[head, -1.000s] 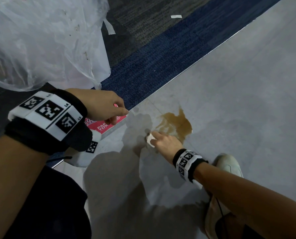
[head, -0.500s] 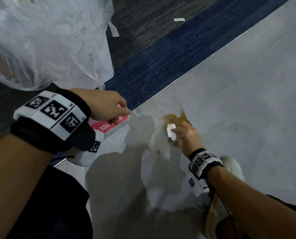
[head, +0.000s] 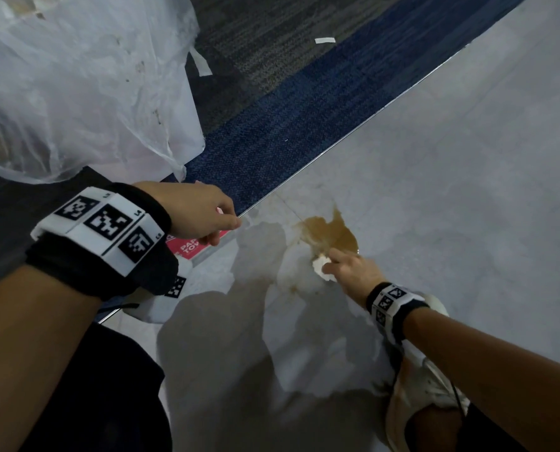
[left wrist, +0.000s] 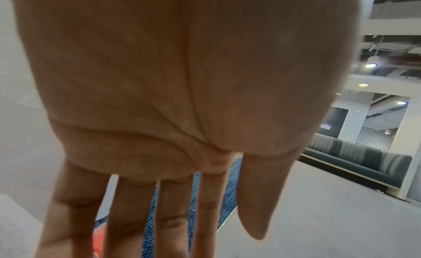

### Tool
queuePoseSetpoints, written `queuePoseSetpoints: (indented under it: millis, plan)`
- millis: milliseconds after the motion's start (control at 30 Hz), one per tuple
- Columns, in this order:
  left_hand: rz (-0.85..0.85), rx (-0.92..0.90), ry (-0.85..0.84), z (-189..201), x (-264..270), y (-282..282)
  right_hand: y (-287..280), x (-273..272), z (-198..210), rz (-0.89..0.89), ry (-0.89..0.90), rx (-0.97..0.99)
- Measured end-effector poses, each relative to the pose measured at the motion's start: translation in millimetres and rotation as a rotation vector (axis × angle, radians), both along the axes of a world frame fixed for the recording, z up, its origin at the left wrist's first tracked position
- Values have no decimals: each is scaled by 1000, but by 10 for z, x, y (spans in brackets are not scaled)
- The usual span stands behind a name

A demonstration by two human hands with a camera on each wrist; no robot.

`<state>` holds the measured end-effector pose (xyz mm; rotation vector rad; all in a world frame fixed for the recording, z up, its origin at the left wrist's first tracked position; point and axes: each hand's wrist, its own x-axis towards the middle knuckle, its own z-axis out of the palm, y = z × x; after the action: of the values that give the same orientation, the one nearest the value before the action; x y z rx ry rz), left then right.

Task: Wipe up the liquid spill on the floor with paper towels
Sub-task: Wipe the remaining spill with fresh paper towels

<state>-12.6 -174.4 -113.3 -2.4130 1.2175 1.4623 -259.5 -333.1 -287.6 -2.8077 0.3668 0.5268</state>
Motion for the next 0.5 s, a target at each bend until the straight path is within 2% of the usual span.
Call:
queuePoseSetpoints:
  millis: [200, 367, 500]
  plan:
    - [-68, -69, -4, 123, -145, -147, -127, 10, 60, -209, 11, -25]
    - [-111, -188, -22, 348, -268, -344, -23, 25, 129, -342, -125, 28]
    - [-119, -182, -56, 481, -309, -341, 120, 61, 246, -434, -205, 68]
